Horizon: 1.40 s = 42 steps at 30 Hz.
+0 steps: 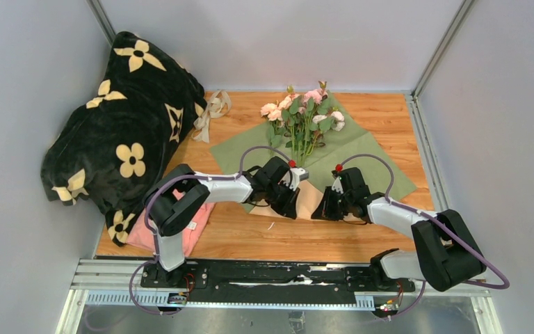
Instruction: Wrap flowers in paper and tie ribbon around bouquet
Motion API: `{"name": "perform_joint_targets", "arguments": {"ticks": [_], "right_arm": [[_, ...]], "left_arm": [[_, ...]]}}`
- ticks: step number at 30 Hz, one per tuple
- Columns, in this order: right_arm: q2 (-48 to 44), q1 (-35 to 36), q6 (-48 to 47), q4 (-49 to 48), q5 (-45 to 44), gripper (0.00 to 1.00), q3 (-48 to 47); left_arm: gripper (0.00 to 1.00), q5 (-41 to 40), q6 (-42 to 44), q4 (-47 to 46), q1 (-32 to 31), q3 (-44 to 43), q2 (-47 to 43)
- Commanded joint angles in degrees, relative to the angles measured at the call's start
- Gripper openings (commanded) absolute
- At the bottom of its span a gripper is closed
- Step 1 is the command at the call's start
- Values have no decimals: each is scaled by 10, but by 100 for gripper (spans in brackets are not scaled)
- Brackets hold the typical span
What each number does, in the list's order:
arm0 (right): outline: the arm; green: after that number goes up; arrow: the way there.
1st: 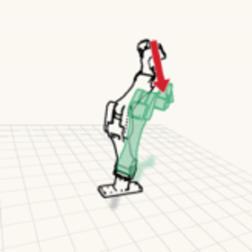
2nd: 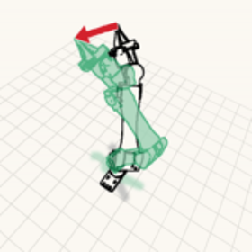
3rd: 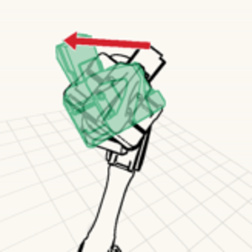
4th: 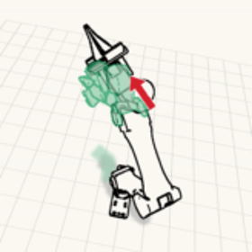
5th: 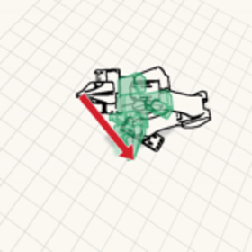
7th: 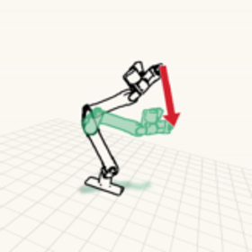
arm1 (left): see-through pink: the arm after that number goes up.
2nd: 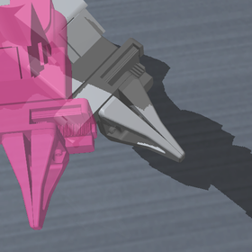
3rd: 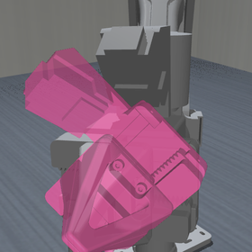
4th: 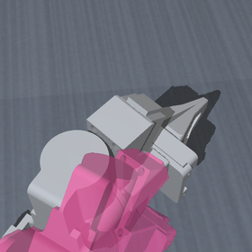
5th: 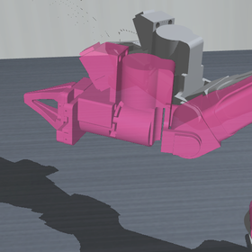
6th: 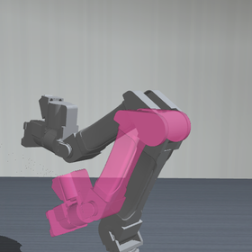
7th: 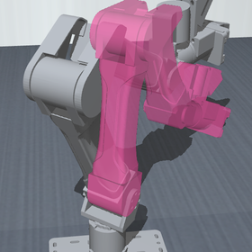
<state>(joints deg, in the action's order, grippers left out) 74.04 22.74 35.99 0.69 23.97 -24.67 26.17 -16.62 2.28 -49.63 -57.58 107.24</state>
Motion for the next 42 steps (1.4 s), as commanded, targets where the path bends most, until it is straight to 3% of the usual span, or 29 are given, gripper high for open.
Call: {"name": "perform_joint_targets", "arguments": {"ticks": [1, 20, 33, 42], "right_arm": [[25, -13, -36, 78, -96, 0, 33], [23, -18, -36, 79, -99, 0, 33], [15, -24, -32, 87, -104, 0, 36], [25, -24, -40, 83, -96, 0, 31]], "left_arm": [[0, -81, 61, 205, 26, 54, 6], [0, -119, 119, 329, 142, 64, -42], [0, -137, 53, 258, 194, 167, -155], [0, 32, 85, 249, 171, 137, -289]]}}
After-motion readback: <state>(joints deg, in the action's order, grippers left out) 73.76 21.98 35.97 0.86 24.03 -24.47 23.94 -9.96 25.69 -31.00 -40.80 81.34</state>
